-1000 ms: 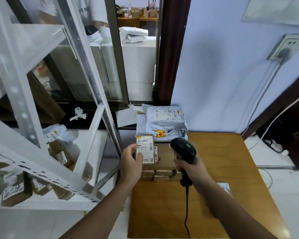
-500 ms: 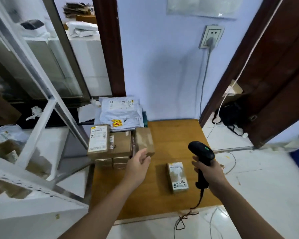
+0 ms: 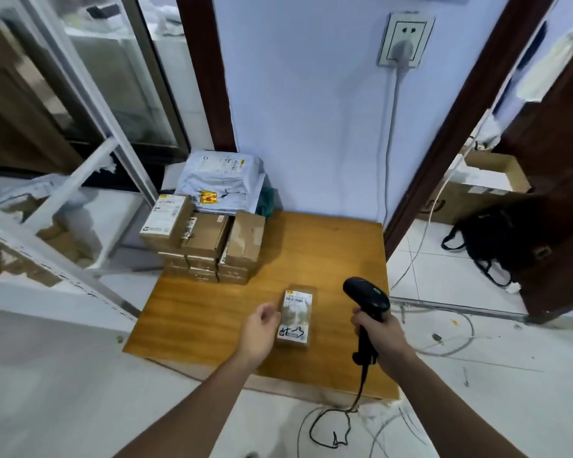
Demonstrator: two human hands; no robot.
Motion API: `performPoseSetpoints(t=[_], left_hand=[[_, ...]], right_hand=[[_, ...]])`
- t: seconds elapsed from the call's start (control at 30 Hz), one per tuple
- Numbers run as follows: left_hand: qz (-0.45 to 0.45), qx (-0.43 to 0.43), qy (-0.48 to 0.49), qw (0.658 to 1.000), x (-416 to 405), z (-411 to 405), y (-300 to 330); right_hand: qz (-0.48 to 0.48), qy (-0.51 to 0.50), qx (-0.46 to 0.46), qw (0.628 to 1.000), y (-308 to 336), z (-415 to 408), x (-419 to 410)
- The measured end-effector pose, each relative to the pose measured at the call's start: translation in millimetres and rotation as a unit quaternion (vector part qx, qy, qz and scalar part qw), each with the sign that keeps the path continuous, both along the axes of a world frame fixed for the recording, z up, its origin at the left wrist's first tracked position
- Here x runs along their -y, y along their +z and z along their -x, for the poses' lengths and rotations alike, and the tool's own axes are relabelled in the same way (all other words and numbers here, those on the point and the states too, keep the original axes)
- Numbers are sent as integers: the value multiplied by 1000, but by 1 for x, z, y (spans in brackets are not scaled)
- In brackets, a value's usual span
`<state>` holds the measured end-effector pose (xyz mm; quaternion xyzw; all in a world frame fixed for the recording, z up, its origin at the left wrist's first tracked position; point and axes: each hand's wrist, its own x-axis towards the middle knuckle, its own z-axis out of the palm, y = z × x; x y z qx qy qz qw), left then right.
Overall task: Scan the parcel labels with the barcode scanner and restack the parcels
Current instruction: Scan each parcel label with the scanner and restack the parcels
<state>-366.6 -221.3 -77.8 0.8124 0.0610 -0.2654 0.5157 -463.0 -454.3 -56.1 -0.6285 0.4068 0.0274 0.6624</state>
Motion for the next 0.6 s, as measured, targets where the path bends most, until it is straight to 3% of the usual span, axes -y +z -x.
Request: performPoseSetpoints(t=[0.33,0.6], left_hand=[[-26,-118,60,991,28,-12,-51],[-28,-102,43,993,47,-8,-86]], right_hand=[[-55,73,-89,992,-75,-50,-25],[-56,56,-102,992,-119,-53,-55]])
